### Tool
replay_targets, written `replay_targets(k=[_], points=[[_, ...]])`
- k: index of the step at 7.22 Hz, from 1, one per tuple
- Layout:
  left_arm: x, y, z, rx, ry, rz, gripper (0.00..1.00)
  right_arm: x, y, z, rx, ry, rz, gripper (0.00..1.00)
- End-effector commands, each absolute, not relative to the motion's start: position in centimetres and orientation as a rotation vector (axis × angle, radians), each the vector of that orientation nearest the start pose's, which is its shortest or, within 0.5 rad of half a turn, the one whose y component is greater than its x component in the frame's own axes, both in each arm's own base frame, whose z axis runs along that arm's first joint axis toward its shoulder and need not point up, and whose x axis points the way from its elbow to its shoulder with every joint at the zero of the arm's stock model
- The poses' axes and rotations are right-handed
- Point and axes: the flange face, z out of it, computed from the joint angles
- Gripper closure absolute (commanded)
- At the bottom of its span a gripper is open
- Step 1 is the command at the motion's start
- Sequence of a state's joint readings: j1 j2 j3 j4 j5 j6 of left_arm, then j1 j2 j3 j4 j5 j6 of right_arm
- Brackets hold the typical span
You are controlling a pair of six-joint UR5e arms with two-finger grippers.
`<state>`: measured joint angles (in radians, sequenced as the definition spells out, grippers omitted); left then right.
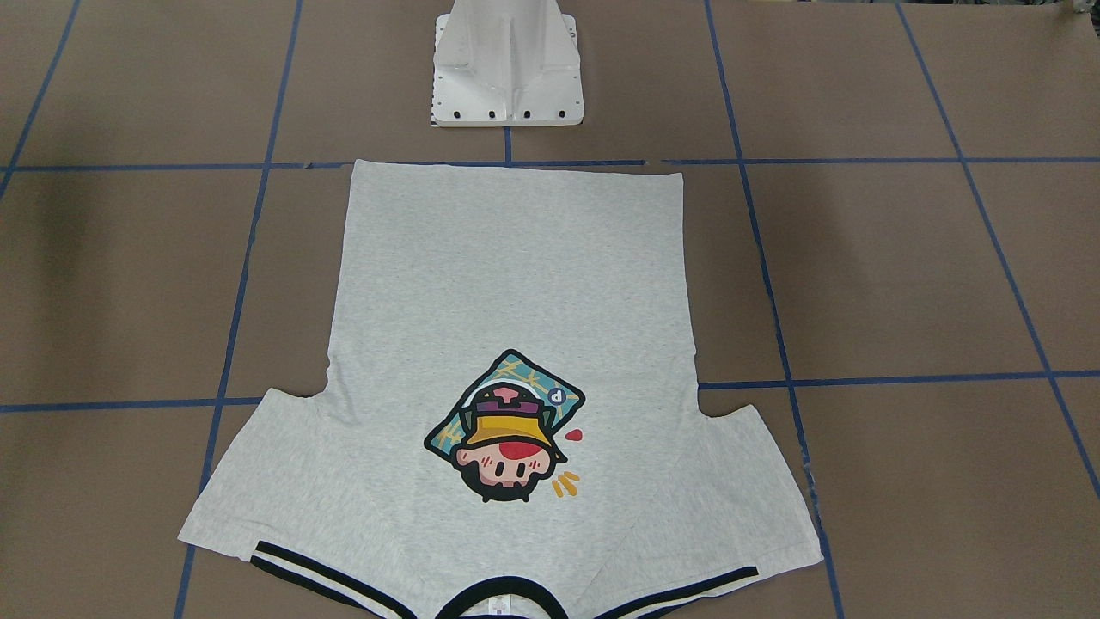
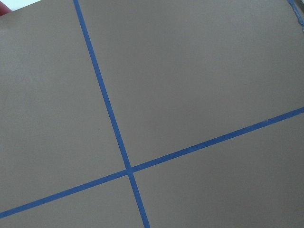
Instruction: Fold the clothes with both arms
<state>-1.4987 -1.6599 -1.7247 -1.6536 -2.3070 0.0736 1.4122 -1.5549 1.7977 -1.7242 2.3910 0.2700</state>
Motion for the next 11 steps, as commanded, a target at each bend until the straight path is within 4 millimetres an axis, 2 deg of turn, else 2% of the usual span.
replay_targets(k=[1,2,3,5,7,8,11], points=[[-2.8,-53.6,51.0,0.335,0.746,0.265,0.0,-1.8,-49.6,55.1,-0.093,-0.822,0.07,0.0],[-2.9,-53.4,50.0,0.35,0.737,0.267,0.0,-1.9,-49.6,55.3,-0.096,-0.822,0.067,0.0],[-3.0,-53.3,49.9,0.354,0.737,0.266,0.0,-1.9,-49.6,55.1,-0.089,-0.82,0.065,0.0],[-2.9,-52.4,50.0,0.348,0.744,0.262,0.0,-1.9,-49.6,55.0,-0.088,-0.82,0.067,0.0],[-2.9,-52.1,49.8,0.356,0.746,0.268,0.0,-2.5,-50.0,53.8,-0.078,-0.851,0.049,0.0],[-2.9,-51.7,50.4,0.344,0.746,0.263,0.0,-2.4,-50.0,53.4,-0.068,-0.853,0.045,0.0],[-2.9,-51.7,50.4,0.346,0.748,0.263,0.0,-2.5,-50.0,53.1,-0.063,-0.854,0.042,0.0]])
